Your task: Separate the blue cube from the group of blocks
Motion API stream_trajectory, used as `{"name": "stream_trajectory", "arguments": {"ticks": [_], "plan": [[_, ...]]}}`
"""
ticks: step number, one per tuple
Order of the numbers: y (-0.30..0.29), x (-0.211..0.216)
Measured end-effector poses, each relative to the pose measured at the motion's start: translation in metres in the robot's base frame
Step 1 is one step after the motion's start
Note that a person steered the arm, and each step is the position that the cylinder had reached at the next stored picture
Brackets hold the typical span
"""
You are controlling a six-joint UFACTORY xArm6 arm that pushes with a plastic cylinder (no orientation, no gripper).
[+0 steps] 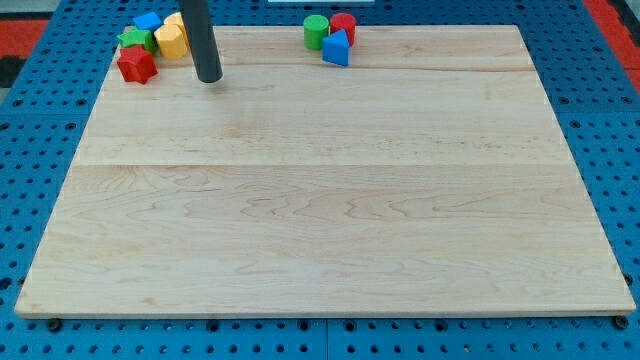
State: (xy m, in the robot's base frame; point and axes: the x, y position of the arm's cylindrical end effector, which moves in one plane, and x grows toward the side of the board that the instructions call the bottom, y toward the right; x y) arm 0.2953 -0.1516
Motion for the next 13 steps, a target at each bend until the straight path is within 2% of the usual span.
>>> {"name": "stream_trajectory", "arguments": {"ticks": [1,2,3,4,6,8,10,11,13], "plan": [[-0.026,0.029],[-0.071,0.087],[-0.151,0.084],[-0.153,0.081],[-0.152,-0.055],[-0.147,-0.102],[-0.141,-0.104],[-0.082,-0.104],[0.094,-0.103]]}}
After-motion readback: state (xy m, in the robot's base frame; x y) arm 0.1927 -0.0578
